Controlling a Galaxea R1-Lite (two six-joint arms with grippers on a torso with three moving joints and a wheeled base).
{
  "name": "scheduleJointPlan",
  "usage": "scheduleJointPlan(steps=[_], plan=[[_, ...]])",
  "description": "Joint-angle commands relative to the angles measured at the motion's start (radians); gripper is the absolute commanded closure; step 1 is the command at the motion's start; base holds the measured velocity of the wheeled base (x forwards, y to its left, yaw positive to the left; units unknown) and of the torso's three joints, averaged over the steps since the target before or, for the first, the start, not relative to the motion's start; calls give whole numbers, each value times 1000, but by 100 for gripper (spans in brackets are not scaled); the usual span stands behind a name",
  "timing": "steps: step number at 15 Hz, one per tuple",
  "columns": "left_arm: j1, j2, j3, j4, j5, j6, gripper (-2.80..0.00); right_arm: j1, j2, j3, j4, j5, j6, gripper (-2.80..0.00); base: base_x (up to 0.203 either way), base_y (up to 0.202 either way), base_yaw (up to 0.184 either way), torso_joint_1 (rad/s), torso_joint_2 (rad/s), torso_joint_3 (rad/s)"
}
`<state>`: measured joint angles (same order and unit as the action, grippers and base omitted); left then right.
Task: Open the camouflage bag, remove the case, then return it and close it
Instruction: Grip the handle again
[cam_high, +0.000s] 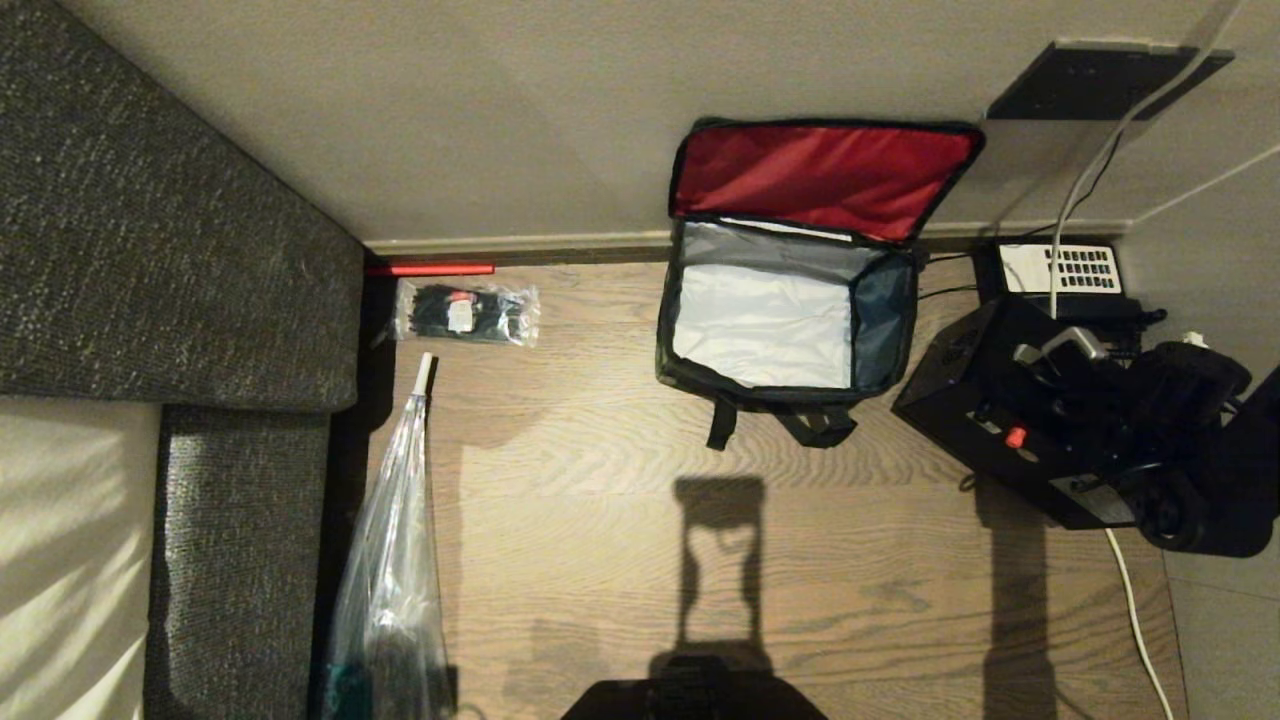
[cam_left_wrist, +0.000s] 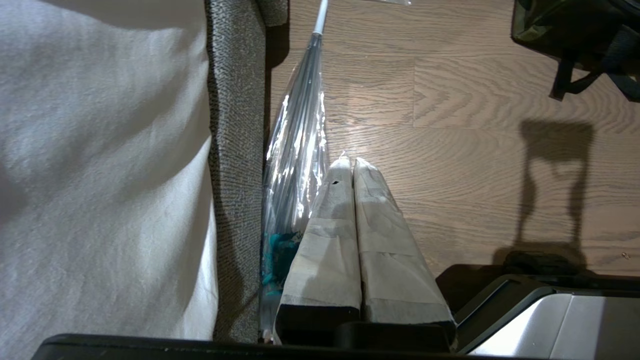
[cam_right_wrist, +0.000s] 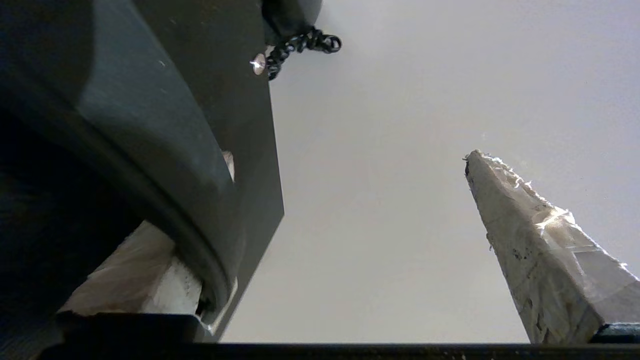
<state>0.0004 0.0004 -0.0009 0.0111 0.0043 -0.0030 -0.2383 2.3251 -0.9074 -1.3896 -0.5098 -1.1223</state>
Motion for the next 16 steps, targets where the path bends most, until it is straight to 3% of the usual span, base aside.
scheduleJointPlan(steps=[1,3,4,16], plan=[[1,0,0,1,0,0,0,-7,80,30,-1,-4,17,-280,0,0,0,0,0,0],[1,0,-1,0,0,0,0,-7,74,21,-3,-11,66,-280,0,0,0,0,0,0],[1,0,-1,0,0,0,0,-7,74,25,-2,-33,64,0,0,0,0,0,0,0],[1,0,-1,1,0,0,0,-1,74,19,-6,-47,88,0,0,0,0,0,0,0]])
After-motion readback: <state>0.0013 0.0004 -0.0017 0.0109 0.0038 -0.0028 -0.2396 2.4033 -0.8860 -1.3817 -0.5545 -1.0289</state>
